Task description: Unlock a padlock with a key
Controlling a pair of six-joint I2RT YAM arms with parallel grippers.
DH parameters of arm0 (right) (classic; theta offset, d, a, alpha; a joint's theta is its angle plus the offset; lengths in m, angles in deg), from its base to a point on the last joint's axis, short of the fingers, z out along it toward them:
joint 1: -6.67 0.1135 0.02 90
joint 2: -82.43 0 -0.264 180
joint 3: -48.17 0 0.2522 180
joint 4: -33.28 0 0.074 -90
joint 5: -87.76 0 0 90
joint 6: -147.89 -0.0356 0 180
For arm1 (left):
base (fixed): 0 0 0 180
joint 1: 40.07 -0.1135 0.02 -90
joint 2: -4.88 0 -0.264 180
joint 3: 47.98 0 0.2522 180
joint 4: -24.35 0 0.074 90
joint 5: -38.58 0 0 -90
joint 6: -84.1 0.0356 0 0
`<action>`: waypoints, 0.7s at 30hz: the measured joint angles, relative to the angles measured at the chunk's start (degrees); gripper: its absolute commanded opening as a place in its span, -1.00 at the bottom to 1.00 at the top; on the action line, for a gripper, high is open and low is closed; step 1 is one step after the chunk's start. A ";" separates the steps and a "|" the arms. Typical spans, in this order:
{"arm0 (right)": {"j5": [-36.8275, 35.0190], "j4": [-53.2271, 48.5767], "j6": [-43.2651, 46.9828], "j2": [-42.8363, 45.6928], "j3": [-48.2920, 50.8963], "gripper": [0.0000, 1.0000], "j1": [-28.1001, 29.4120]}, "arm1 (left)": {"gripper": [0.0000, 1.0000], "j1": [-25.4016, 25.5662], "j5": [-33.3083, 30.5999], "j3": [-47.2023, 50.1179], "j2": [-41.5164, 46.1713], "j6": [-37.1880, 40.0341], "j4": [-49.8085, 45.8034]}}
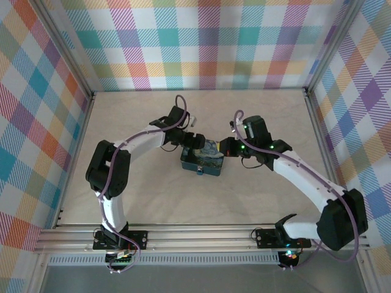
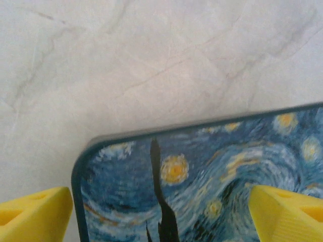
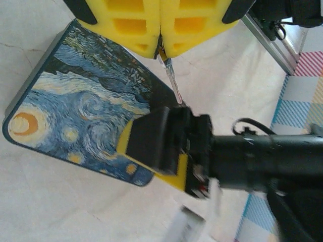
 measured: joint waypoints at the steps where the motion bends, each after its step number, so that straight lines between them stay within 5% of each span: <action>1: 0.09 0.42 -0.04 -0.90 0.33 -1.00 -0.02 | 0.84 -0.24 -0.02 -0.55 0.11 0.15 0.00; 7: 2.56 4.11 -1.07 -5.60 1.57 -1.00 -0.92 | 0.83 -1.31 -0.70 1.07 7.21 0.07 -0.13; 14: 5.68 9.05 -1.88 -11.23 1.68 -1.00 -2.01 | 0.77 -1.09 1.14 15.43 26.71 -3.37 2.10; 21: 7.04 11.13 -2.80 -15.28 1.68 -1.00 -2.36 | 0.74 2.73 5.68 29.00 32.02 -10.29 5.14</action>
